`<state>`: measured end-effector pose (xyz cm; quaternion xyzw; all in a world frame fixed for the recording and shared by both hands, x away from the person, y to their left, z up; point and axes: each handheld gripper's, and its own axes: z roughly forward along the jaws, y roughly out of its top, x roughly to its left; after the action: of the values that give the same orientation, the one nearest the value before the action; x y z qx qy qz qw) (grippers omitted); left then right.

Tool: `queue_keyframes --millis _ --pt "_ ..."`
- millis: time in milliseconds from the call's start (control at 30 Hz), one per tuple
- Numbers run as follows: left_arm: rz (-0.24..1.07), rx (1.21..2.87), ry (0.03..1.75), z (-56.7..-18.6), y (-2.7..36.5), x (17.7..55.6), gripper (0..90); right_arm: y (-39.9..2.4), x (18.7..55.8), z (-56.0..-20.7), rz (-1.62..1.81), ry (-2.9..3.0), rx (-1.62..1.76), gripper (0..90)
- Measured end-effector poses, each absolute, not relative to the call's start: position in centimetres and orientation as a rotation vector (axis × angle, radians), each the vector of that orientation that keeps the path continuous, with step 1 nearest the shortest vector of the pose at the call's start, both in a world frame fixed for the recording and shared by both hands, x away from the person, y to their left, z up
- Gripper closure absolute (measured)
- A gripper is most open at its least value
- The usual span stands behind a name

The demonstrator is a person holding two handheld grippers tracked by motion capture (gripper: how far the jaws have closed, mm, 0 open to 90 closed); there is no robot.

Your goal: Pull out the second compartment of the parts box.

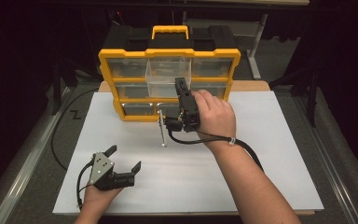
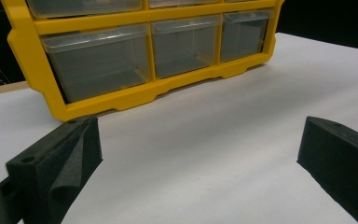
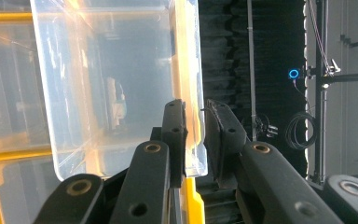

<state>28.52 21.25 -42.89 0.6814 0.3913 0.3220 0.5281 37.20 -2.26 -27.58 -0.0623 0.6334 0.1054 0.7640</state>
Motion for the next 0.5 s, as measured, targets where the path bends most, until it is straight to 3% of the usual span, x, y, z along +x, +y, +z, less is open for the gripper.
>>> queue_keyframes --millis 500 --pt "0.77 1.637 0.932 -42.94 21.13 28.53 0.3 -2.54 36.65 -28.12 0.245 1.366 -0.138 79.7"
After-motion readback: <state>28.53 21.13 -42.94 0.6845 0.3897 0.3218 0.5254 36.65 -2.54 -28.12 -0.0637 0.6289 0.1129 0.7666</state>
